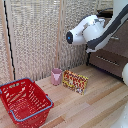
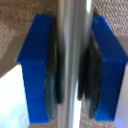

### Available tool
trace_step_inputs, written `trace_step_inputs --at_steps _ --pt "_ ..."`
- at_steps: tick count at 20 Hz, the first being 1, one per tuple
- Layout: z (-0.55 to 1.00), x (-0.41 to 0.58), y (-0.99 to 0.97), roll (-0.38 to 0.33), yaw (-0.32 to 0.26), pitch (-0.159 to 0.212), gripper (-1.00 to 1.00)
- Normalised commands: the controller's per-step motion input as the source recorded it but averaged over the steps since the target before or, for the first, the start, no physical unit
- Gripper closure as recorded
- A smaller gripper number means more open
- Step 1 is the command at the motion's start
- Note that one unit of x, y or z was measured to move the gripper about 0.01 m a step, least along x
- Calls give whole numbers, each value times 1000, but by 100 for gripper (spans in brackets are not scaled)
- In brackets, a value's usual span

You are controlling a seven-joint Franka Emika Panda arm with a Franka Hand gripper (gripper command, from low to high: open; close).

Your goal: Transport the gripper mindfully toward the orange-red bowl and clasp it to elevate with ease. Ensure your robot's arm aligns efficiently with the top drawer's opening. Carefully slide the orange-red bowl into the designated spot with precision. After confirmation, withdraw the gripper gently. Close the drawer smoothly by transitioning the gripper to its handle.

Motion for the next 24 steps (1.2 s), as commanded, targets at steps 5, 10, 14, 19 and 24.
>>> trace_step_inputs --at_steps 5,10,14,19,24 --pt "781 307 -363 44 0 79 100" --pt "771 151 -506 34 0 78 100" --pt "695 56 -681 59 0 30 100" --pt "425 65 -704 38 8 32 100" --pt "375 56 -651 41 3 16 100"
